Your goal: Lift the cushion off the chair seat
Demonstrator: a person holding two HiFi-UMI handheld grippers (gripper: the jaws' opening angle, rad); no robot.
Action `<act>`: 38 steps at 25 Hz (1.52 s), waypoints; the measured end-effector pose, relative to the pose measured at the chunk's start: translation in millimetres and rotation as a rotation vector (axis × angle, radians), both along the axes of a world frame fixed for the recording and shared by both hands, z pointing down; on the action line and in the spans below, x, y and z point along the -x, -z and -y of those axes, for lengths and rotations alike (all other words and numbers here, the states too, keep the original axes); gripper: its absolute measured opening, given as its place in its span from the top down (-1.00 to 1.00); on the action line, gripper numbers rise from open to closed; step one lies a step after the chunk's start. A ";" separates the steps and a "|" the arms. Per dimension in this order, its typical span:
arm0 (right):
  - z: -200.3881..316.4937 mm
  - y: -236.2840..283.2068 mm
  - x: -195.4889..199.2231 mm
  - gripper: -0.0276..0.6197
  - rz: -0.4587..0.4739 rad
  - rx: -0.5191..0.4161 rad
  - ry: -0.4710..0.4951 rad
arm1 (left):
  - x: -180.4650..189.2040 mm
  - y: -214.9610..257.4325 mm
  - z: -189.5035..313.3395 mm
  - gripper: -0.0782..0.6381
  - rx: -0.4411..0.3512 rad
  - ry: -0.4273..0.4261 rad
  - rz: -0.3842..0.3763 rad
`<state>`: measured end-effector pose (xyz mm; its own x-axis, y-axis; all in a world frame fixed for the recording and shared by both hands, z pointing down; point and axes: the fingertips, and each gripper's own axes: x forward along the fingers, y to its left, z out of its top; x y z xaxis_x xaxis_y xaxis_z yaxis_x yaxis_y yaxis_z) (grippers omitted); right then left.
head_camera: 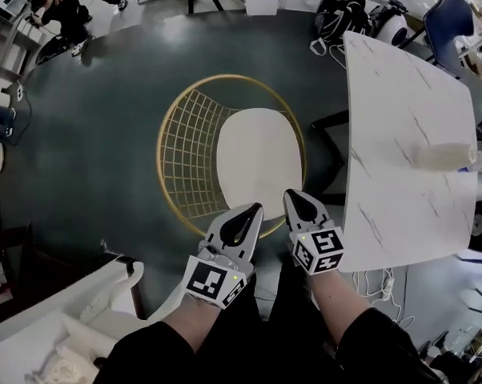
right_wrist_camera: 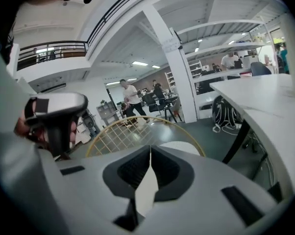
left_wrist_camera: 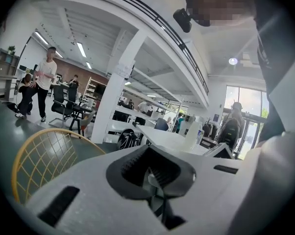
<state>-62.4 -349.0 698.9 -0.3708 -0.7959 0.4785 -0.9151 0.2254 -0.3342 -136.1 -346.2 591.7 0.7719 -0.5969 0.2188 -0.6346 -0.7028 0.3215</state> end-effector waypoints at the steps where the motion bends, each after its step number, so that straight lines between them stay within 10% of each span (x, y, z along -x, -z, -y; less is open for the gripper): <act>1: 6.7 -13.9 -4.2 0.83 -0.002 0.014 -0.007 | -3.0 -5.4 6.6 0.75 0.005 -0.002 0.000; 17: 47.4 -194.1 -82.3 0.82 -0.054 0.282 -0.239 | -27.7 -51.1 32.1 0.75 0.068 -0.081 -0.004; 20: 49.2 -216.7 -89.9 0.43 -0.017 0.330 -0.281 | -24.0 -54.9 28.9 0.75 0.079 -0.092 0.001; 25: 49.1 -243.4 -106.2 0.40 0.018 0.375 -0.359 | -19.0 -55.1 24.9 0.75 0.111 -0.094 -0.012; 32: 46.5 -267.8 -111.5 0.34 0.286 0.397 -0.453 | -14.4 -54.0 19.7 0.75 0.118 -0.116 -0.030; 38: 41.5 -274.1 -78.4 0.34 0.437 0.444 -0.336 | -4.6 -55.4 18.7 0.75 0.122 -0.109 -0.018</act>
<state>15.9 -390.6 973.0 -0.3717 -0.6649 0.6480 -0.6725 -0.2883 -0.6816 -131.4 -364.9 647.1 0.8349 -0.4796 0.2701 -0.5504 -0.7223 0.4188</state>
